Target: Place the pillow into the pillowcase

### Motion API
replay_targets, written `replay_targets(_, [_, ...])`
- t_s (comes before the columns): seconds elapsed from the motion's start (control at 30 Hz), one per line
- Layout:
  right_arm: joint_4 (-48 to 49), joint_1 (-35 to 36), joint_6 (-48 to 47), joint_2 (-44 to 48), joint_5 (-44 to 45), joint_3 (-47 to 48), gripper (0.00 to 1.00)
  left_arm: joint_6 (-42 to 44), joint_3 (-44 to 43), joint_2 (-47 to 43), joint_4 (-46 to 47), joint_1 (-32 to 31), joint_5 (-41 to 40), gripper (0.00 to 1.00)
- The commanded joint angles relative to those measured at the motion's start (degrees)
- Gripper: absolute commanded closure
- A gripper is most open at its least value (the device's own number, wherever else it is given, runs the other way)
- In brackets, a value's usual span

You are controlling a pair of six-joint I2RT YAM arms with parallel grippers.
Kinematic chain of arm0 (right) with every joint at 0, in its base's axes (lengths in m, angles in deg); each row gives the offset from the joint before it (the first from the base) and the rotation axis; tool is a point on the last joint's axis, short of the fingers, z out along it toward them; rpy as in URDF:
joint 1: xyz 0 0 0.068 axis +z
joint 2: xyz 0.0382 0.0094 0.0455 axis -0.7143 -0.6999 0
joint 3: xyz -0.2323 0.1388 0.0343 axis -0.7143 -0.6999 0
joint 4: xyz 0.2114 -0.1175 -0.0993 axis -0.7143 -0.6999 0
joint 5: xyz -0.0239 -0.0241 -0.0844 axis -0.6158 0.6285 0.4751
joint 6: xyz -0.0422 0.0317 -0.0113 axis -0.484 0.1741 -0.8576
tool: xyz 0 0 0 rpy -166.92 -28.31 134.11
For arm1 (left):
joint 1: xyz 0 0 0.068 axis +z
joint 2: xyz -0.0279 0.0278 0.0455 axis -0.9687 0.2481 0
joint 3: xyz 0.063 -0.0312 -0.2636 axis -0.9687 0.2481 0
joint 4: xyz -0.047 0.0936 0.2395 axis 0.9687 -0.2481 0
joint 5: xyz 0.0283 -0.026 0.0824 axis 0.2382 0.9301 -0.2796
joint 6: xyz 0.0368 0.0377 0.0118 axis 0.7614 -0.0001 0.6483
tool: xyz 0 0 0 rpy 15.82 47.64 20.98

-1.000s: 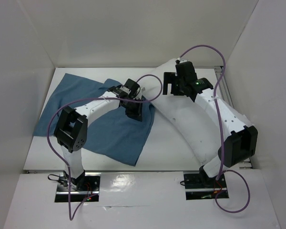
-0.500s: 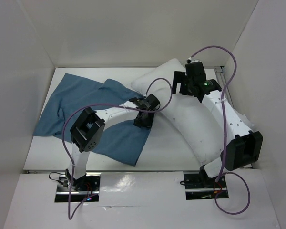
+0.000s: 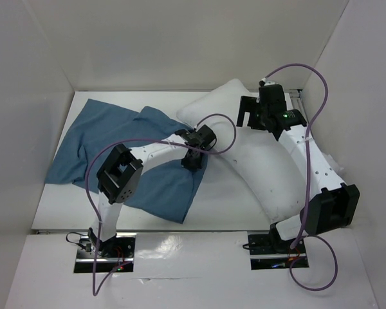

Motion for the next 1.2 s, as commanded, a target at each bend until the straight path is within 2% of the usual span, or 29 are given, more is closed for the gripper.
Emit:
replay_targets(0.0, [0.0, -0.2, -1.2, 0.8, -1.8, 2.1, 0.00, 0.8, -1.8, -6.0, -3.1, 1.9, 1.3, 1.00])
replay_targets(0.13, [0.0, -0.2, -2.6, -3.1, -5.4, 6.3, 0.00, 2.1, 3.4, -13.3, -0.7, 7.6, 6.0, 1.00])
replay_targets(0.2, [0.0, 2.1, -2.6, -6.2, -6.1, 7.8, 0.00, 2.8, 6.8, -16.6, 1.1, 12.7, 11.9, 1.00])
replay_targets(0.43, [10.2, 6.3, -0.8, -14.2, -5.9, 4.5, 0.00, 3.4, 9.0, -19.3, 3.8, 21.5, 24.5, 1.00])
replay_targets(0.47, [11.0, 6.8, -0.3, -15.4, -5.9, 4.5, 0.09, 3.4, 8.4, -19.3, 3.8, 22.1, 25.5, 1.00])
replay_targets(0.5, [13.1, 6.9, -0.3, -17.2, -7.5, 3.6, 0.25, 3.4, 8.4, -19.3, 3.8, 23.1, 27.1, 1.00])
replay_targets(0.53, [13.1, 6.9, -0.9, -17.9, -7.6, 3.6, 0.53, 3.4, 8.4, -19.3, 3.8, 23.7, 28.0, 1.00])
replay_targets(0.57, [13.1, 6.9, -0.9, -17.9, -8.3, 3.6, 0.88, 3.4, 8.4, -19.3, 3.8, 23.7, 29.1, 1.00])
replay_targets(0.6, [12.5, 6.9, -0.3, -18.5, -7.7, 4.9, 1.00, 3.4, 7.9, -19.3, 3.8, 24.6, 29.9, 1.00])
replay_targets(0.7, [13.5, 6.1, -0.3, -12.8, -6.9, 5.4, 1.00, 3.4, 7.9, -19.3, 3.8, 26.0, 32.5, 1.00])
replay_targets(0.73, [14.4, 4.7, -0.3, -8.0, -7.9, 4.7, 1.00, 3.4, 7.9, -19.3, 3.8, 26.7, 33.2, 1.00])
replay_targets(0.87, [13.2, -0.2, -1.1, 2.9, -17.3, 3.1, 1.00, 3.9, 7.4, -18.8, 3.8, 28.0, 36.1, 1.00])
replay_targets(0.97, [9.8, -2.5, -4.0, 9.9, -21.2, 1.8, 1.00, 3.9, 6.9, -18.2, 4.3, 29.3, 36.1, 1.00])
replay_targets(1.07, [6.7, -3.1, -6.3, 13.6, -28.2, 0.7, 1.00, 4.5, 5.7, -17.1, 4.3, 31.5, 37.2, 1.00])
replay_targets(1.17, [3.7, -2.5, -6.3, 12.6, -26.5, 0.1, 0.98, 5.1, 4.5, -16.4, 4.3, 32.2, 38.6, 1.00])
